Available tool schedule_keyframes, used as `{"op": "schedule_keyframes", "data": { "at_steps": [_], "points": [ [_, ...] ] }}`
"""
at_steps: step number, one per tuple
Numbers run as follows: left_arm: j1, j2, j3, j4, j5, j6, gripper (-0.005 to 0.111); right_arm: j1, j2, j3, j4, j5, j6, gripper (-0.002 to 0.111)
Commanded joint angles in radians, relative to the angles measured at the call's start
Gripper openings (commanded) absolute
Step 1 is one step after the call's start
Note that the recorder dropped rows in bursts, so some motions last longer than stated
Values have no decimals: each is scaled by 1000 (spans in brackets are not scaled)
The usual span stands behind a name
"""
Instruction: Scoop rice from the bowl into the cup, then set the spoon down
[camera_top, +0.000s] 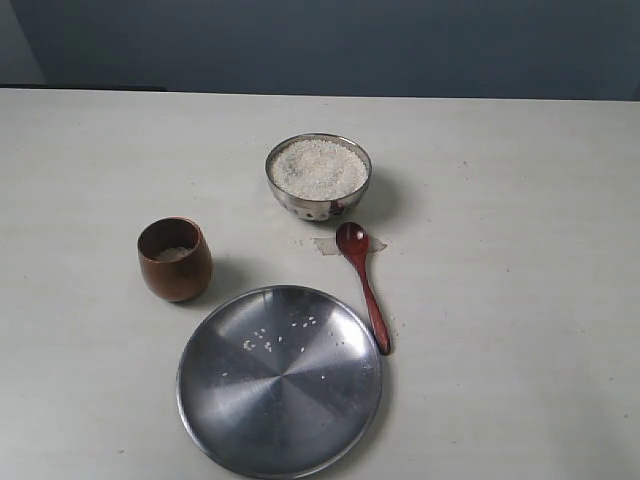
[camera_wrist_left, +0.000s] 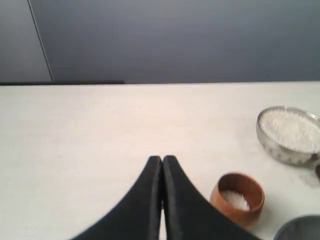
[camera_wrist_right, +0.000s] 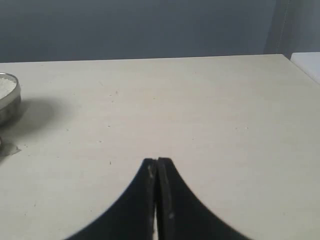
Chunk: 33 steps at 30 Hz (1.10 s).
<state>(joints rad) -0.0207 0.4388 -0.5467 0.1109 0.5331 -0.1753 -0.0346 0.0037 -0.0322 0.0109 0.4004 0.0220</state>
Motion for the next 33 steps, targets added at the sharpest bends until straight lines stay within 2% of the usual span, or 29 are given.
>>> {"op": "schedule_keyframes", "data": {
  "at_steps": [1, 4, 10, 33],
  "points": [
    [-1, 160, -104, -59, 130, 122, 0, -5, -4, -4, 0, -7, 1, 0],
    [-1, 258, -150, -77, 171, 131, 0, -5, -4, -4, 0, -7, 1, 0],
    [-1, 388, -181, -93, 169, 131, 0, -5, -4, -4, 0, -7, 1, 0],
    [-1, 398, -181, -91, 166, 131, 0, -5, -4, -4, 0, -5, 1, 0]
  ]
}}
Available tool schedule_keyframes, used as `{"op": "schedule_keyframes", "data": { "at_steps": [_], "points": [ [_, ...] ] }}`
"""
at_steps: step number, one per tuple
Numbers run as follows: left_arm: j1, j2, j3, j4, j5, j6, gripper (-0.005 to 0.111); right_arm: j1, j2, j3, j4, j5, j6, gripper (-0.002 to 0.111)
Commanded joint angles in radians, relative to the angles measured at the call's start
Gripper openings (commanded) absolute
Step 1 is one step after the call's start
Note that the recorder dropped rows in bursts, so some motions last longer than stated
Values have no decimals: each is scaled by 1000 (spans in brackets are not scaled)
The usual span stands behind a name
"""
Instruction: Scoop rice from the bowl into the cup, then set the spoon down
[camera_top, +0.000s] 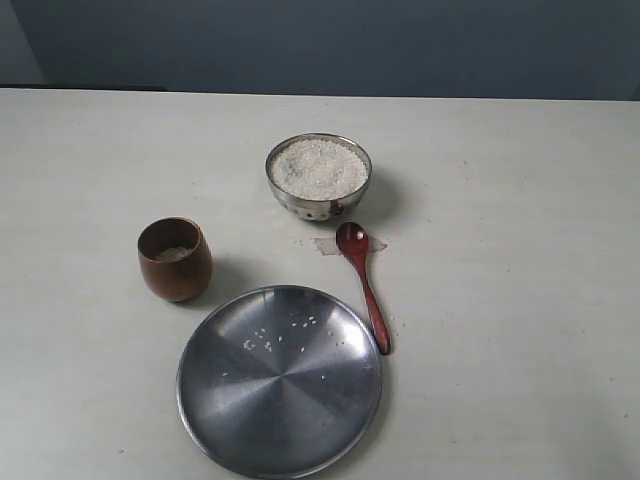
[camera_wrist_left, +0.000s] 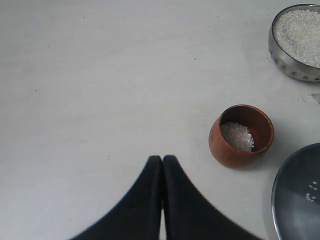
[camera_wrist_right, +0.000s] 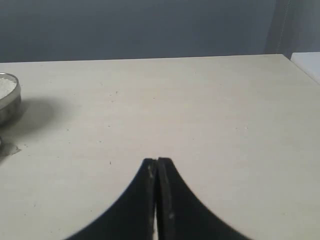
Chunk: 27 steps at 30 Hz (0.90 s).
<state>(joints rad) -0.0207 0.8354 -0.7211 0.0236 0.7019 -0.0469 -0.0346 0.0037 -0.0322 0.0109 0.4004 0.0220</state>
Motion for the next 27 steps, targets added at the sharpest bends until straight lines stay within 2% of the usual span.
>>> {"op": "schedule_keyframes", "data": {
  "at_steps": [1, 18, 24, 27],
  "points": [
    [-1, 1, -7, -3, -3, 3, 0, -5, -4, -4, 0, -5, 1, 0],
    [-1, 1, -7, -1, -3, 3, 0, -5, -4, -4, -89, -46, -7, 0],
    [-1, 1, -7, 0, 2, 3, 0, -5, -4, -4, -99, -290, -7, 0],
    [-1, 1, -7, 0, 2, 3, 0, -5, -4, -4, -87, -542, -3, 0]
  ]
}}
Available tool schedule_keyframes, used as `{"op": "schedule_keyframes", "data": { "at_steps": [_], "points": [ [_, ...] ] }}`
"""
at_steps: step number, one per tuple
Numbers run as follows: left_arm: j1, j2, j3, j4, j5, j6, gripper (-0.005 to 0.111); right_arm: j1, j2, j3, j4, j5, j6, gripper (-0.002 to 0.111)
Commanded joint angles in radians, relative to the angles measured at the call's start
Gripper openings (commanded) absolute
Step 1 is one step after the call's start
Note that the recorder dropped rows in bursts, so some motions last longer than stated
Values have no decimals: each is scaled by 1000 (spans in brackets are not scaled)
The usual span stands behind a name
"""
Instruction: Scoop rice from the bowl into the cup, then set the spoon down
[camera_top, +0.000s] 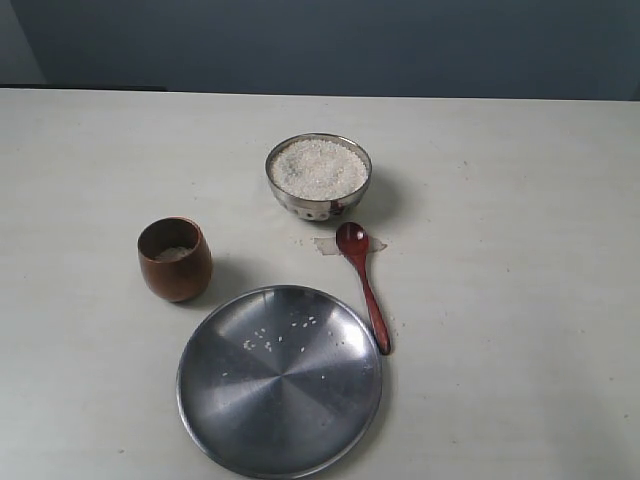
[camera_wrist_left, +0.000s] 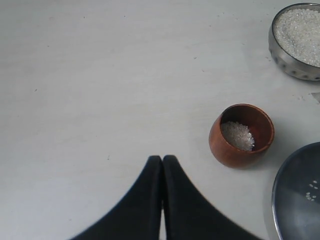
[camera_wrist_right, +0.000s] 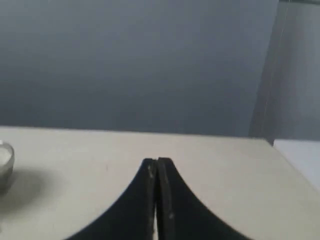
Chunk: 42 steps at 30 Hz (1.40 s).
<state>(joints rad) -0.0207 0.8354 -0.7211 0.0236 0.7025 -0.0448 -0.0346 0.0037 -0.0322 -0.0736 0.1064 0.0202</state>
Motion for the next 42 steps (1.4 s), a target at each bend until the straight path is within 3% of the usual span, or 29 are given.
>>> {"op": "schedule_keyframes", "data": {
  "at_steps": [1, 4, 6, 8, 13, 19, 26, 30, 33, 37, 42],
  "points": [
    [-1, 1, -7, 0, 1, 1, 0, -5, -4, -4, -3, -330, -1, 0],
    [-1, 1, -7, 0, 1, 1, 0, -5, -4, -4, -1, -581, 3, 0],
    [-1, 1, -7, 0, 1, 1, 0, -5, -4, -4, 29, -917, 7, 0],
    [-1, 1, -7, 0, 1, 1, 0, -5, -4, -27, 39, -1111, 9, 0],
    [-1, 1, -7, 0, 1, 1, 0, -5, -4, -191, 21, -957, 44, 0],
    [-1, 1, -7, 0, 1, 1, 0, -5, 162, -564, 16, -608, 44, 0],
    [-1, 1, -7, 0, 1, 1, 0, -5, 354, -844, -92, -622, 94, 0],
    [-1, 1, -7, 0, 1, 1, 0, 74, 481, -1003, -371, -615, 482, 0],
    [-1, 1, -7, 1, 1, 1, 0, 149, 594, -1104, -750, -475, 832, 0],
    [-1, 1, -7, 1, 1, 1, 0, 205, 695, -1143, -1064, -469, 1056, 0],
    [-1, 1, -7, 1, 1, 1, 0, 256, 783, -1143, -1320, -479, 1264, 0]
  ]
}}
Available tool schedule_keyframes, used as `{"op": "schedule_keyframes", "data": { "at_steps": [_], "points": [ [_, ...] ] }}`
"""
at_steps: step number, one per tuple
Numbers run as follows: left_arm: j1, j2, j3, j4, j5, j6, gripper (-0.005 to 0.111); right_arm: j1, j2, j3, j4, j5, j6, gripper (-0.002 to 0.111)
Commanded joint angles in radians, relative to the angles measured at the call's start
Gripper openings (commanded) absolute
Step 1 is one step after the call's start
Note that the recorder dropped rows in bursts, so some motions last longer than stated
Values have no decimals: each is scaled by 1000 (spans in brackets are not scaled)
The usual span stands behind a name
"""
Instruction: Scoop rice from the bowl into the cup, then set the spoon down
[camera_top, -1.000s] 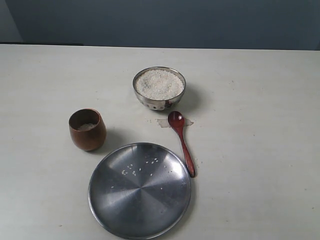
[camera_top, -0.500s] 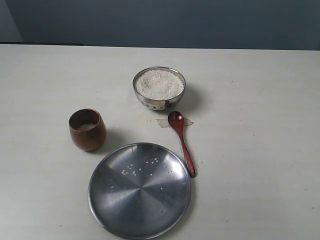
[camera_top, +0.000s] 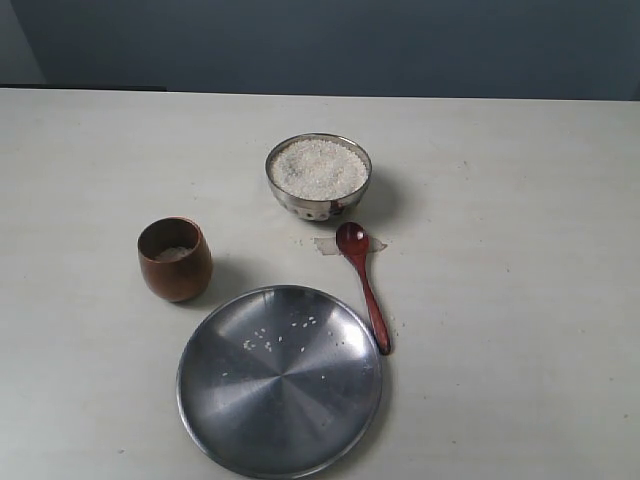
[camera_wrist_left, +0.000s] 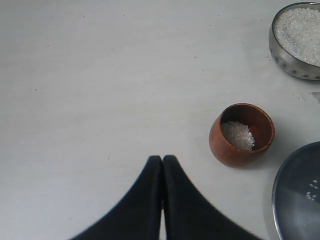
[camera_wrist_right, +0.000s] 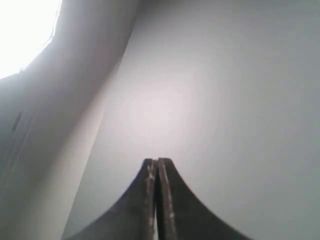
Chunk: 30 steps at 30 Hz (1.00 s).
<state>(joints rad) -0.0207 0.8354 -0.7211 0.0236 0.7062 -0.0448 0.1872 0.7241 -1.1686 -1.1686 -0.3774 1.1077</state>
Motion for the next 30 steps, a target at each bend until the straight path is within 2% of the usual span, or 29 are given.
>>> {"op": "schedule_keyframes", "data": {
  "at_steps": [1, 5, 9, 11, 16, 30],
  "points": [
    [-1, 1, -7, 1, -3, 1, 0, 36, 75, -6, -259, 5, 195, 0],
    [-1, 1, -7, 1, -3, 1, 0, 36, 114, -3, -364, 34, 329, 0],
    [-1, 1, -7, 4, -3, 1, 0, 36, 171, -3, -565, 70, 654, 0],
    [-1, 1, -7, 4, -3, 1, 0, 36, 193, 0, -576, 29, 743, 0],
    [-1, 1, -7, 4, -3, 1, 0, 36, 224, 0, -576, -74, 749, 0],
    [-1, 1, -7, 4, -3, 1, 0, 36, 224, 0, -576, -104, 740, 0]
  ]
}}
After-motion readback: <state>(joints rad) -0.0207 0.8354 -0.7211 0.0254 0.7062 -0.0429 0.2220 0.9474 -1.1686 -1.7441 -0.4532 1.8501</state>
